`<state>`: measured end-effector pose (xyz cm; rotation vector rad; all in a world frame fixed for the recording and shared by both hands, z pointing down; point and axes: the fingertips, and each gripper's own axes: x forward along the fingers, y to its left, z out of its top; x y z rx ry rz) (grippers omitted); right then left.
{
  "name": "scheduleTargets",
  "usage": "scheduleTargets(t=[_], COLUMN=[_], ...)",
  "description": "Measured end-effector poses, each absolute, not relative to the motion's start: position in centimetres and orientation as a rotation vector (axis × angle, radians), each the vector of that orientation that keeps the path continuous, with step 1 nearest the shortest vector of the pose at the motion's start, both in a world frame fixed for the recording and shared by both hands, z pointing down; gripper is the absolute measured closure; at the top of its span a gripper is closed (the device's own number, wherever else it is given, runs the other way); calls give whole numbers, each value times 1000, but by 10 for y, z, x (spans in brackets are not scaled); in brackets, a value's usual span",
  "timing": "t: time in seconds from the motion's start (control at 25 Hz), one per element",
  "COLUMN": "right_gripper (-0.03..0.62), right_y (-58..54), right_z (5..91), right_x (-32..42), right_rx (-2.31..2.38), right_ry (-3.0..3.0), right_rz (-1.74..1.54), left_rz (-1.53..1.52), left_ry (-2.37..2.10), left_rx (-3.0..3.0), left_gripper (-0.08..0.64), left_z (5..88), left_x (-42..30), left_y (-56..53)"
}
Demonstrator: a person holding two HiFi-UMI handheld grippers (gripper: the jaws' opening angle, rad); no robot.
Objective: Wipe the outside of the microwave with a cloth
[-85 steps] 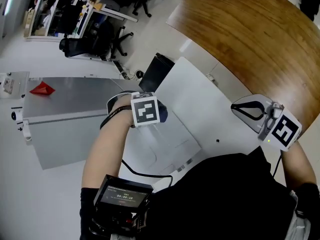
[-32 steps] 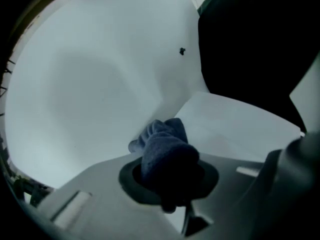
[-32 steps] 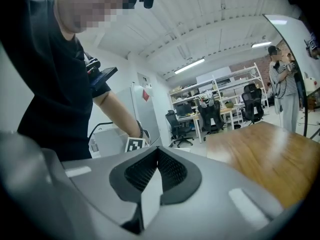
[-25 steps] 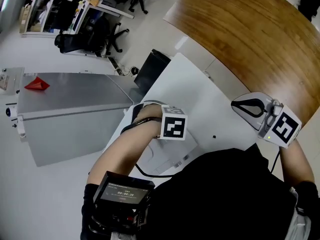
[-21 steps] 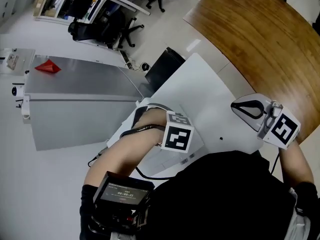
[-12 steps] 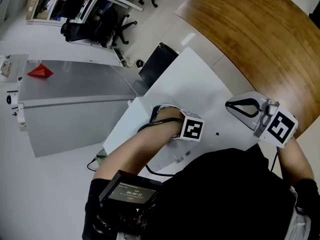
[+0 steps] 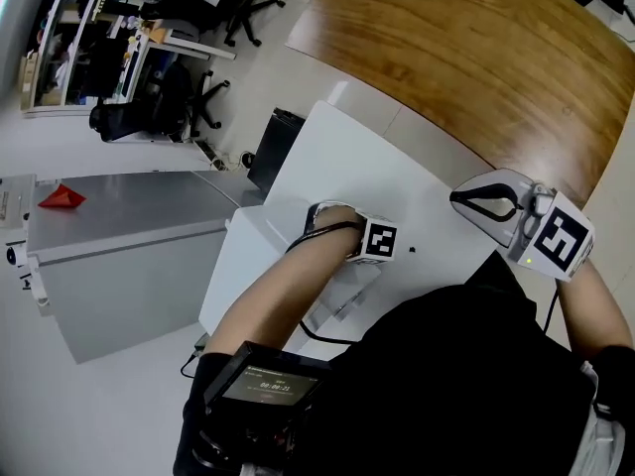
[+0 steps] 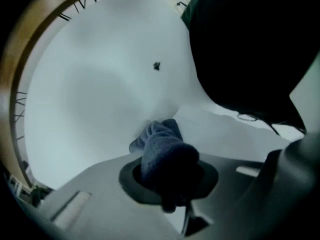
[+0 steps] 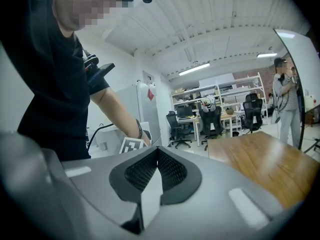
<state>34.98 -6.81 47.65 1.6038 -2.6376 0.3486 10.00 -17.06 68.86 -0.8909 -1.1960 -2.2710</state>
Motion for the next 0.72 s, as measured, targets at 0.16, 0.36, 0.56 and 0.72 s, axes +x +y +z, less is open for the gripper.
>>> scheduleTargets(t=[0.16, 0.36, 0.56, 0.72], right_gripper=[586, 586, 586, 586], right_y=[-56, -39, -30, -22], right_z=[451, 434, 429, 425], right_x=[310, 253, 248, 270], right_rx=[1609, 1558, 1574, 1648], right_ry=[-2613, -2643, -2641, -2617], right_rz=[225, 166, 135, 145], left_rz=[-2103, -1949, -2005, -2162], left_ry=[-1045, -965, -1000, -1226], left_rx=[-1199, -1294, -1227, -1154], left_gripper=[503, 503, 505, 505], left_z=[607, 523, 527, 526], left_x=[138, 138, 120, 111], left_y=[-172, -157, -153, -126])
